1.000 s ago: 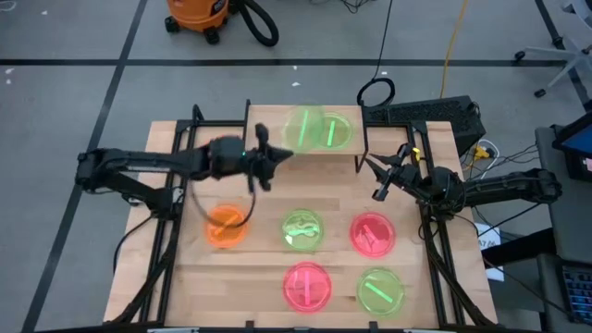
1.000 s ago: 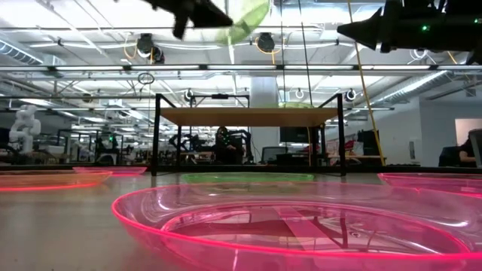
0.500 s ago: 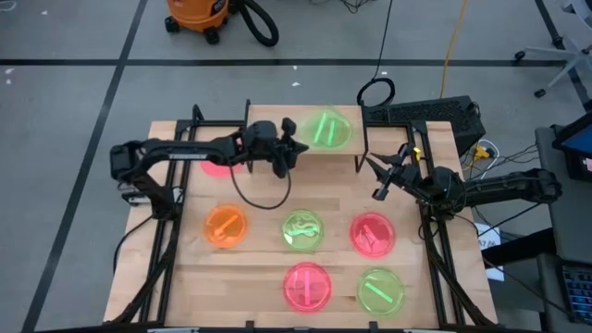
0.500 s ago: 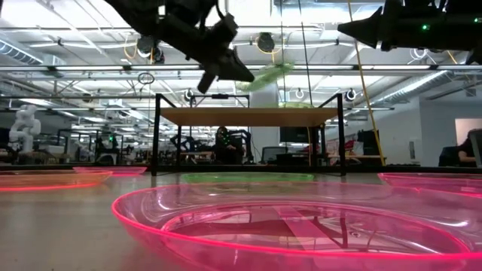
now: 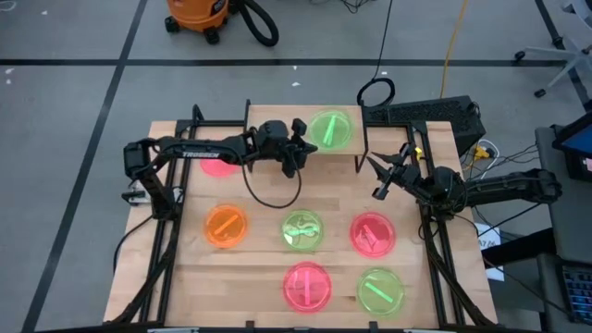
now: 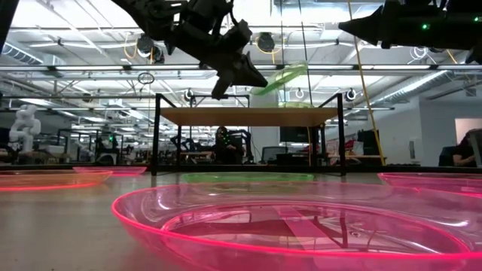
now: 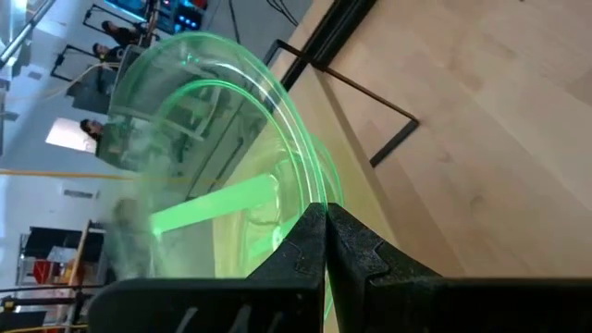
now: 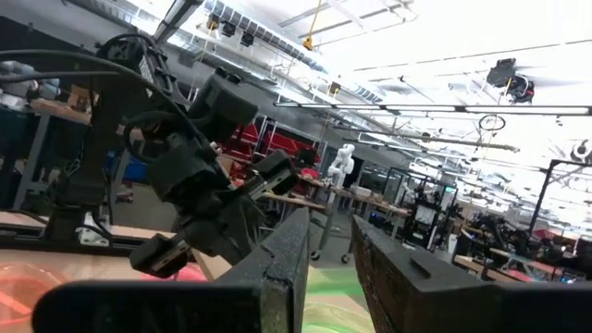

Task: Place and stack plates onto a shelf
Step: Stack the green plate on top of the green plate on the shelf

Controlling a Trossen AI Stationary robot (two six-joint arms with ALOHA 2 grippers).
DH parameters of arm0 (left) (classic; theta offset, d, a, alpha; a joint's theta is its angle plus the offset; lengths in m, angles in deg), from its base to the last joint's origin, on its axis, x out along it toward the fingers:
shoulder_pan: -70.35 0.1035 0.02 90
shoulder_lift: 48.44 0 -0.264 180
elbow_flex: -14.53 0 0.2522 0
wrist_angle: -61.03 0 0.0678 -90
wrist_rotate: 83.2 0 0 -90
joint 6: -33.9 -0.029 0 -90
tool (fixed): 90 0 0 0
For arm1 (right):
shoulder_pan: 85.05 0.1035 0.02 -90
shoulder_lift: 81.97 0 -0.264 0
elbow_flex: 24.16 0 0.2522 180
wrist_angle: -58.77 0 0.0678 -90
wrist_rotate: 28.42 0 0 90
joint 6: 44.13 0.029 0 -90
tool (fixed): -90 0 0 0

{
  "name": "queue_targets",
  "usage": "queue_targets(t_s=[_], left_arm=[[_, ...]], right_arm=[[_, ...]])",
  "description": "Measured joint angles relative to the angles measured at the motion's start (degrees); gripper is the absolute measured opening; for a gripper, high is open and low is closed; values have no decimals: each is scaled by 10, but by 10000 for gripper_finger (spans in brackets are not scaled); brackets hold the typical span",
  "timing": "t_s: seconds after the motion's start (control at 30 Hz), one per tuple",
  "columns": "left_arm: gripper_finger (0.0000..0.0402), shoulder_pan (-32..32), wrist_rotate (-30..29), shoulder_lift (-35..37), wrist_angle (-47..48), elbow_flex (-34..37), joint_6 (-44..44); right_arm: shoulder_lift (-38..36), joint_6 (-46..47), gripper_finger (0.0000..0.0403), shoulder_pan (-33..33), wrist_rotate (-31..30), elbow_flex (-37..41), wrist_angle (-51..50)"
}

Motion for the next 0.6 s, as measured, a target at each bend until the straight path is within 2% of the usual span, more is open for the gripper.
queue_targets(t_s=[0.2,0.6], left_arm=[[1,2,3,0,-16,0,-29],[1,53,63,0,-19,0,-35]], right_arm=[[0,-1,70,0,-17,0,3],[0,-43,70,0,-29,0,38]])
